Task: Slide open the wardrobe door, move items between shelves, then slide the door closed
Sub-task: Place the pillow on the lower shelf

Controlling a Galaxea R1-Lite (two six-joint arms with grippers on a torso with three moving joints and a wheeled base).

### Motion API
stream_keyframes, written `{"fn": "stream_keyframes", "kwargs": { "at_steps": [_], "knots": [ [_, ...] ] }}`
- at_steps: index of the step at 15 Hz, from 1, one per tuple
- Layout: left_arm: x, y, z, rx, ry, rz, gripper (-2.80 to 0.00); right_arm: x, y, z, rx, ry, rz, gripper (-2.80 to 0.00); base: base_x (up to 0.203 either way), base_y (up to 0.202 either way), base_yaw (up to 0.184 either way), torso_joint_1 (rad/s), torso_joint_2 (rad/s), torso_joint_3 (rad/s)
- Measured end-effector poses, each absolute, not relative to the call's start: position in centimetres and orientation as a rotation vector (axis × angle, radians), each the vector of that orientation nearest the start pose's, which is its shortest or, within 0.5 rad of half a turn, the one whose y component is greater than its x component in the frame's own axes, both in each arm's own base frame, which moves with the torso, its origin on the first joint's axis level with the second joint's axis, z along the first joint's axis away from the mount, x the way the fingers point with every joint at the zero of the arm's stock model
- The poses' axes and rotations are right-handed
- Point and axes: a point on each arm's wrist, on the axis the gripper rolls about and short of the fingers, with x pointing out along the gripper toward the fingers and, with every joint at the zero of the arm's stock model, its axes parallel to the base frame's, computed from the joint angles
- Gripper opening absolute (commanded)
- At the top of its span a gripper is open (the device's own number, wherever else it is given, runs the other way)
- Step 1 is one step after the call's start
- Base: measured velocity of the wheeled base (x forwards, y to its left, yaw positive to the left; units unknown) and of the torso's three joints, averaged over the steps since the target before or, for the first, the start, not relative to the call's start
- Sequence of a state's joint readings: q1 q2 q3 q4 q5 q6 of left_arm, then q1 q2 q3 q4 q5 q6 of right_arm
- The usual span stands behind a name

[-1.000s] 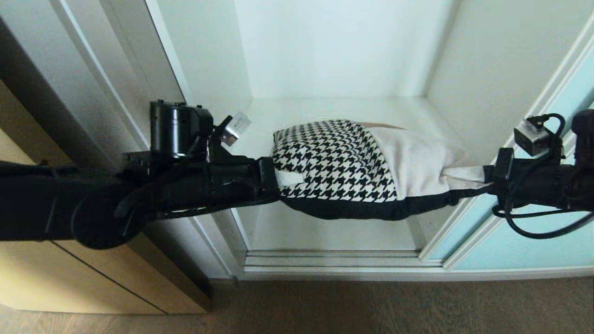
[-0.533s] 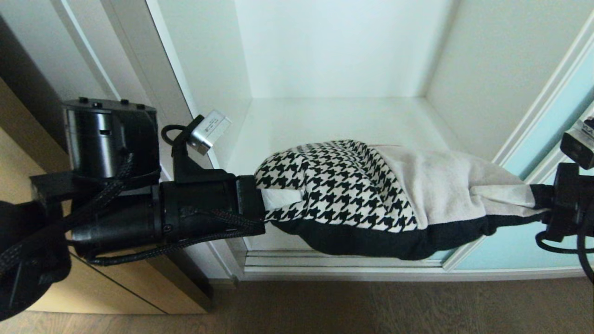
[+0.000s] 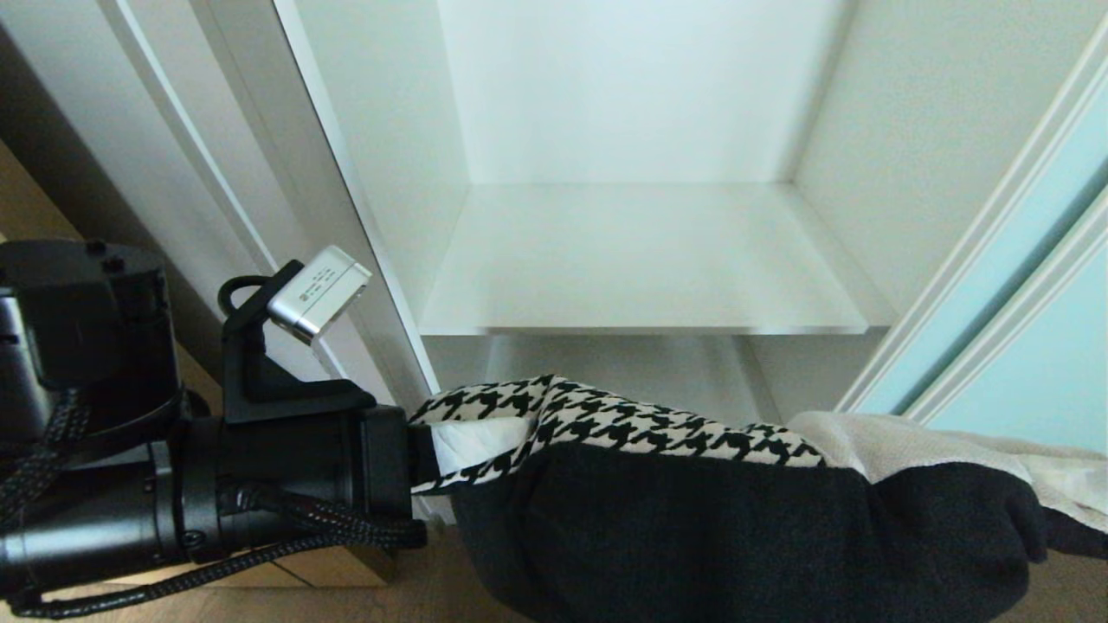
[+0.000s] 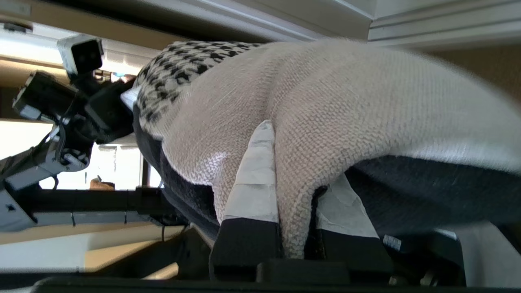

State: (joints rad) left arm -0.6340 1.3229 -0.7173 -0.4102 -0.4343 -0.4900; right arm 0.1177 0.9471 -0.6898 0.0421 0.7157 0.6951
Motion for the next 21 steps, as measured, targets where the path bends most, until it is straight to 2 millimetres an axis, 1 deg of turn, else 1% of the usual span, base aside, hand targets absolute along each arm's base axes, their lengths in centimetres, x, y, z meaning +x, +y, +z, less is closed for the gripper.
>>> {"fn": "stream_keyframes", "kwargs": {
  "at_steps": [3, 5, 7, 10, 16, 19, 21],
  "knots": [
    [16.2, -13.1, 23.4, -0.42, 0.458, -0.994, -2.8, 9.3, 2.6, 24.4, 0.744, 0.551, 0.703, -2.8, 0.0, 0.0, 0.0, 0.0, 0.0, 0.0],
    [15.9, -13.1, 23.0, -0.417, 0.471, -0.999, -2.8, 9.0, 2.6, 24.4, 0.759, 0.549, 0.706, -2.8, 0.0, 0.0, 0.0, 0.0, 0.0, 0.0],
    [15.6, -13.2, 22.5, -0.414, 0.489, -1.004, -2.8, 9.1, 2.6, 24.0, 0.762, 0.558, 0.703, -2.8, 0.0, 0.0, 0.0, 0.0, 0.0, 0.0],
    [15.7, -13.3, 22.3, -0.413, 0.497, -1.005, -2.8, 9.3, 2.6, 23.7, 0.767, 0.575, 0.698, -2.8, 0.0, 0.0, 0.0, 0.0, 0.0, 0.0],
    [16.1, -13.7, 21.6, -0.413, 0.534, -0.997, -2.8, 9.7, 2.8, 23.6, 0.769, 0.599, 0.702, -2.8, -0.178, 0.0, -0.001, 0.001, 0.0, 0.003],
    [16.1, -14.0, 21.6, -0.411, 0.538, -1.009, -2.8, 9.8, 3.0, 23.5, 0.767, 0.613, 0.712, -2.8, -0.187, 0.0, -0.002, 0.0, 0.0, 0.002],
    [16.1, -14.3, 21.5, -0.407, 0.548, -1.021, -2.8, 10.0, 3.2, 23.5, 0.765, 0.623, 0.719, -2.8, -0.048, 0.0, -0.002, -0.005, -0.01, 0.004]
  ]
}}
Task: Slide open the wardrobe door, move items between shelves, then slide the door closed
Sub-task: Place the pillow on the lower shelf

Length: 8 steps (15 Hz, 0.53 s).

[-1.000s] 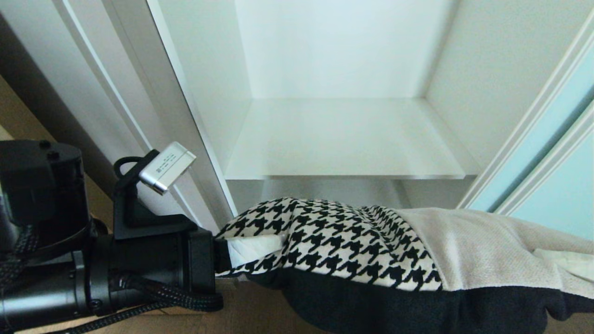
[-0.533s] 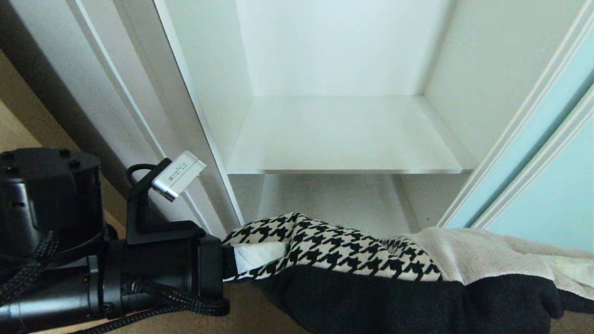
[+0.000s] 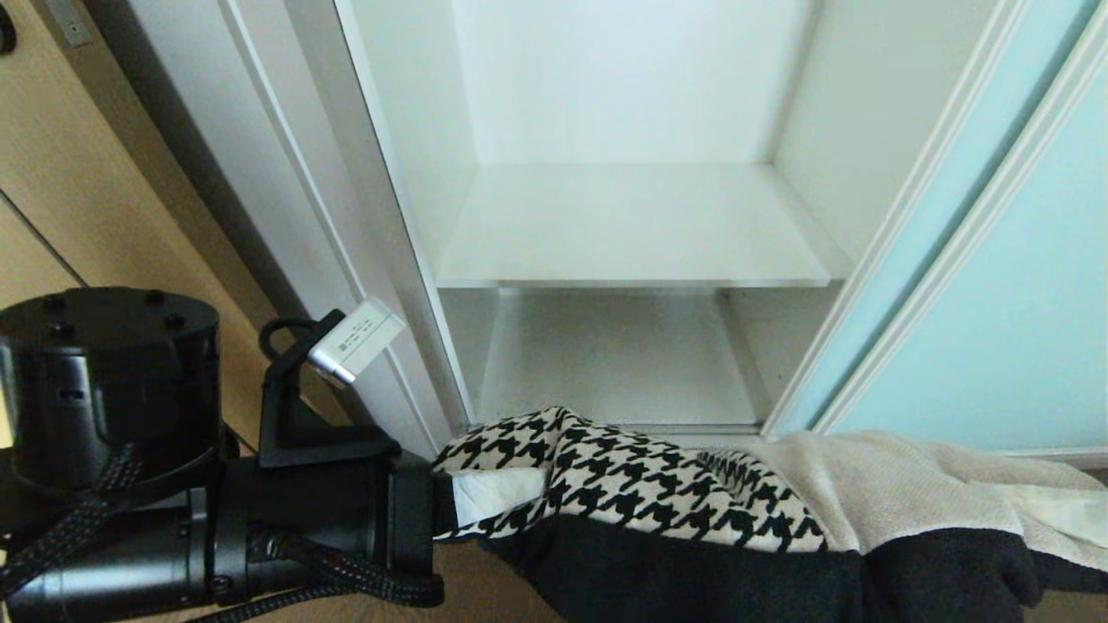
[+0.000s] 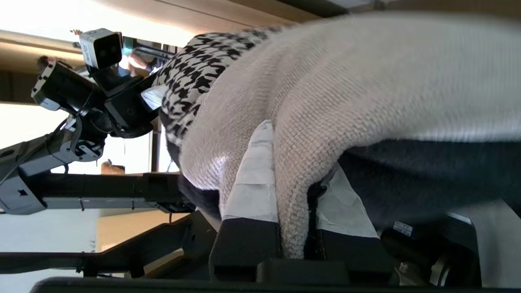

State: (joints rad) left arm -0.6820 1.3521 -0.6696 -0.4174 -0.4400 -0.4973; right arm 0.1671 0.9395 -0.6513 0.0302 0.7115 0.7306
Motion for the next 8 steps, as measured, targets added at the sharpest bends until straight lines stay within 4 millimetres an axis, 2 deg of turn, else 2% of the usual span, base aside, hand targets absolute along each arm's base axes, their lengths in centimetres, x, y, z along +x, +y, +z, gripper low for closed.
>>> {"fn": "stream_keyframes", "kwargs": {
  "at_steps": [8],
  "knots": [
    [16.01, -14.55, 21.05, -0.399, 0.565, -1.022, -2.8, 10.39, 3.51, 23.23, 0.759, 0.65, 0.735, -2.8, 0.0, 0.0, 0.0, 0.0, 0.0, 0.0]
  ]
}}
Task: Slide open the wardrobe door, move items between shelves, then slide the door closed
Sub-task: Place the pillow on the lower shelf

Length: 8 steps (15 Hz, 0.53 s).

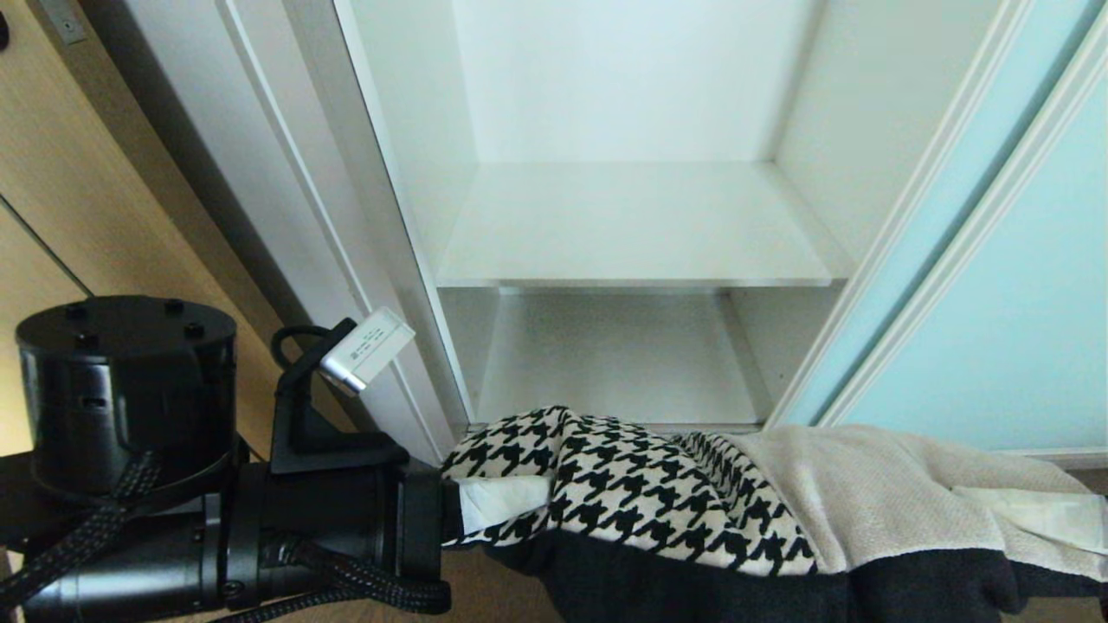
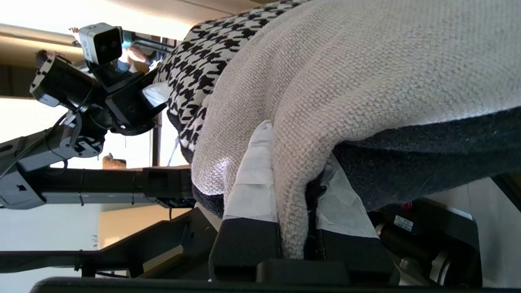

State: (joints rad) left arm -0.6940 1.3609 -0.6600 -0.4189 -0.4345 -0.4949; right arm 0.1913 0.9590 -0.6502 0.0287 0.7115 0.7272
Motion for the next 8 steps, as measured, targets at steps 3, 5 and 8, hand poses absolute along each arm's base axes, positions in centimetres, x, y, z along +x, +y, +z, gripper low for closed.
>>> {"fn": "stream_keyframes", "kwargs": {
  "at_steps": [3, 5, 8],
  "knots": [
    [16.5, -14.8, 20.4, -0.393, 0.581, -0.978, -2.8, 11.1, 3.7, 23.2, 0.76, 0.668, 0.737, -2.8, 0.0, 0.0, 0.0, 0.0, 0.0, 0.0],
    [16.9, -15.1, 19.9, -0.385, 0.594, -0.941, -2.8, 11.6, 3.9, 23.3, 0.76, 0.679, 0.736, -2.8, 0.0, 0.0, 0.0, 0.0, 0.0, 0.0],
    [17.2, -15.4, 19.5, -0.38, 0.609, -0.933, -2.8, 12.4, 4.1, 23.2, 0.76, 0.692, 0.737, -2.8, 0.0, 0.0, 0.0, 0.0, 0.0, 0.0]
  ]
}}
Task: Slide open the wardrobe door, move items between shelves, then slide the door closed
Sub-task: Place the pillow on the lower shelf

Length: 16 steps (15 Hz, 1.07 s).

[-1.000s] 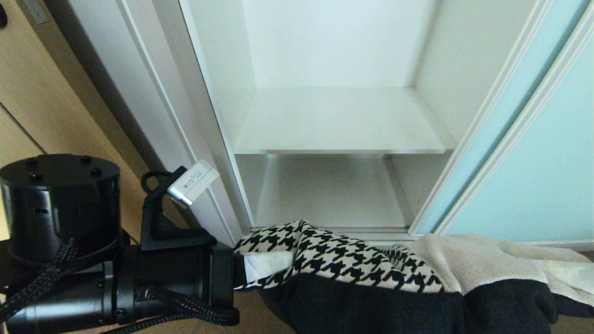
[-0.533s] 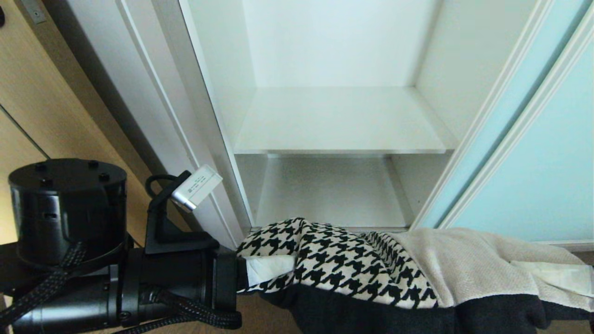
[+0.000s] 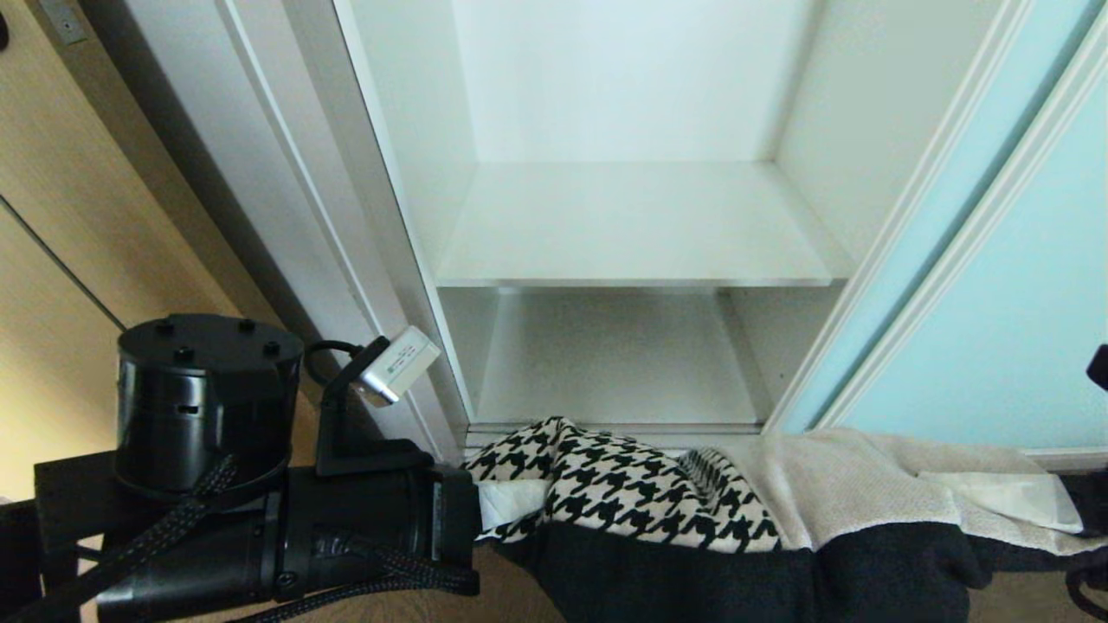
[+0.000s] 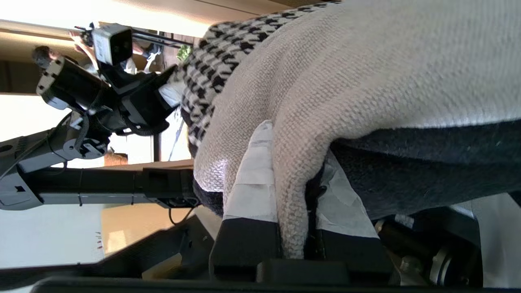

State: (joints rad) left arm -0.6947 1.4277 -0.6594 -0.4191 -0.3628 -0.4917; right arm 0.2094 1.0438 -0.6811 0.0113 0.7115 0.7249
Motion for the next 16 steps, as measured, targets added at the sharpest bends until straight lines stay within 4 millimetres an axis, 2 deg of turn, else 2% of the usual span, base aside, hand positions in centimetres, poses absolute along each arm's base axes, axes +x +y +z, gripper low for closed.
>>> {"fn": "stream_keyframes", "kwargs": {
  "at_steps": [7, 11, 16],
  "knots": [
    [18.1, -16.0, 18.6, -0.372, 0.646, -0.915, -2.8, 15.4, 4.9, 23.1, 0.761, 0.716, 0.708, -2.8, 0.0, 0.0, 0.0, 0.0, 0.0, -0.007],
    [18.9, -16.6, 18.6, -0.373, 0.65, -0.908, -2.8, 17.0, 5.8, 23.1, 0.749, 0.736, 0.676, -2.8, 0.0, 0.0, 0.0, 0.004, 0.0, -0.153],
    [19.7, -17.0, 18.0, -0.365, 0.659, -0.866, -2.8, 17.9, 6.7, 22.6, 0.736, 0.77, 0.664, -2.8, 0.0, 0.0, 0.0, 0.004, 0.0, -0.195]
  ]
}}
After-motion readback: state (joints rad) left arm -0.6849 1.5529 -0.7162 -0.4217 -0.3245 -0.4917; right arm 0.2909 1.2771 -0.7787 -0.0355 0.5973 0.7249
